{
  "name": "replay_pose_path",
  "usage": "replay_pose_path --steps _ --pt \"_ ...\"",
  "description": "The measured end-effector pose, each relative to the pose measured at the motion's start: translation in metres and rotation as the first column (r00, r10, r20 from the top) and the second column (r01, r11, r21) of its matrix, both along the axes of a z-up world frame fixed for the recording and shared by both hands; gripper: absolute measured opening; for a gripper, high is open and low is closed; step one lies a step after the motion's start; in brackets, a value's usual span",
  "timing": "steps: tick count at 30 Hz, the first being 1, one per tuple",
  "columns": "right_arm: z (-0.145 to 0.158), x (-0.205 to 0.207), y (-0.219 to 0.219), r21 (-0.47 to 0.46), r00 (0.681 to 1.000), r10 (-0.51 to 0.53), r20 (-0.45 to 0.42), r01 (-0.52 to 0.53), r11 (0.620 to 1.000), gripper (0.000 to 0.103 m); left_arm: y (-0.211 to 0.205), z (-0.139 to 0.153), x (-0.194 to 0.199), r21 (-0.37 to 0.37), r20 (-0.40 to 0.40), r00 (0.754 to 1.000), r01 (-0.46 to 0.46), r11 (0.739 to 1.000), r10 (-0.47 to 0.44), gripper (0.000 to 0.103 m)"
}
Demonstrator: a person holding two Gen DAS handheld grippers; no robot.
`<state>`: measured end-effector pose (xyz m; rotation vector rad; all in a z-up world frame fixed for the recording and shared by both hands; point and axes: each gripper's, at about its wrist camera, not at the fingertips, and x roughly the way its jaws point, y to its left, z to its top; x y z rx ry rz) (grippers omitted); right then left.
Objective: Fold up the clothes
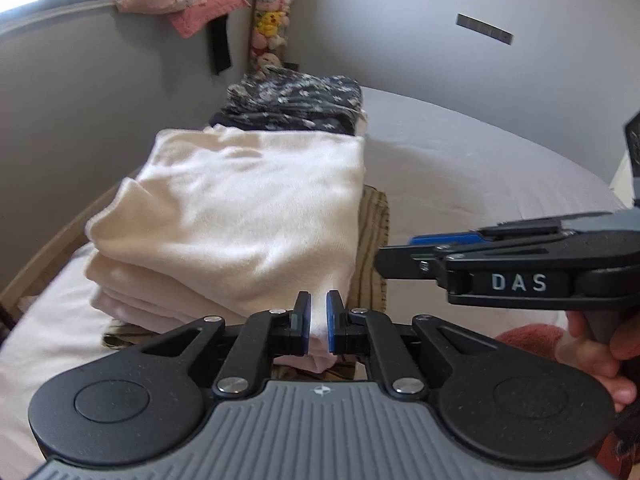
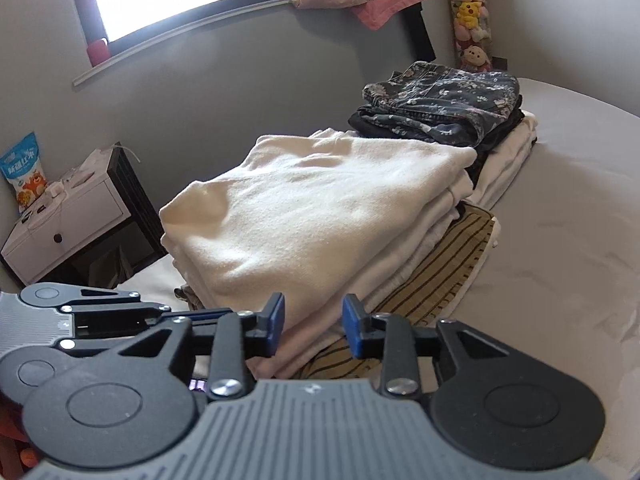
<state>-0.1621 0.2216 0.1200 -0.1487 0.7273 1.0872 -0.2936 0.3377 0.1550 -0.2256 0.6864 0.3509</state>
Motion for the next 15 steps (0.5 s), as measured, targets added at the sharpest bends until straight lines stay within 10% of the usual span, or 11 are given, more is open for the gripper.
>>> replay_pose_path --steps 15 --pt "0.044 -0.034 -0.054 0.100 0.992 -0.094 0.084 0.086 0.991 0.052 -0.046 0.049 -0.019 0.167 0.075 0.970 -0.243 0.956 0.233 0.061"
